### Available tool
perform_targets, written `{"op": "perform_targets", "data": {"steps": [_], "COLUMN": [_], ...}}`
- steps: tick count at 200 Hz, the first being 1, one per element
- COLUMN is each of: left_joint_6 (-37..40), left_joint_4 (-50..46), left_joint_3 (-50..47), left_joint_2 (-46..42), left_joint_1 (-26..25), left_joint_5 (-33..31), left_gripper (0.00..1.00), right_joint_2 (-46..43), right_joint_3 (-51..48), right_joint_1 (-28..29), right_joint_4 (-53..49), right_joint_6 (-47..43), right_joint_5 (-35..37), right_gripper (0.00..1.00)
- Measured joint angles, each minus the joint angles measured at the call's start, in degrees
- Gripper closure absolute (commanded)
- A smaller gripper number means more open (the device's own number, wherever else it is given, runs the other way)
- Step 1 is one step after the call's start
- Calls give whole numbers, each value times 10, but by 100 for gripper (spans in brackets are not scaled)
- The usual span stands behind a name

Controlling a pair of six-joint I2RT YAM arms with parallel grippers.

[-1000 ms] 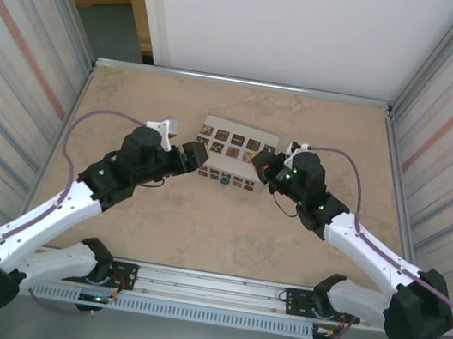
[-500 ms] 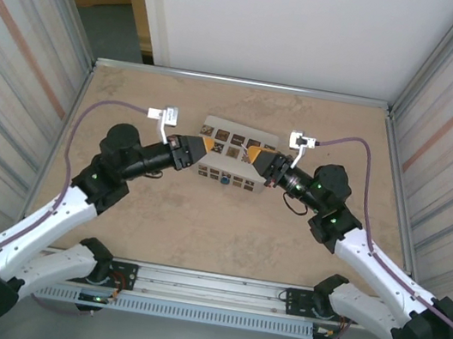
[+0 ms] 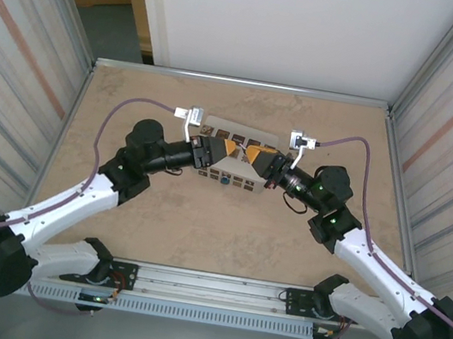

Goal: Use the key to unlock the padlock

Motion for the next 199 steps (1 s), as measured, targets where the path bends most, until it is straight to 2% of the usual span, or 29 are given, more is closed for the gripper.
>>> {"op": "perform_targets", "data": {"steps": [52,88,124,132,154,180,199], "left_joint_6": [-7,-12,-16,-16,-11,7,21], "left_joint_4": [20,26,31,30,27,-10,-40], "left_joint_3": [10,17,18,19,19,21,24], "left_joint_2": [18,30,31,31,30,22,11], "left_joint_1": [-14,-18,-18,-18,-19,-18,-18], "left_joint_5": [0,0,-2,-3,-5,-12,-19], "left_gripper": [62,77,96,100,100,100,100], "right_joint_2": [6,26,29,29,29,17,-3], "right_joint_3": [0,0,0,0,0,0,1], "right_joint_1": [9,16,18,18,15,-4,-18], "right_joint_4": [4,15,20,19,17,2,-21], "right_joint_6": [0,1,2,2,9,18,17], "right_joint_5": [0,2,5,5,6,0,-11], "right_gripper": [100,100,100,92,77,67,64]}}
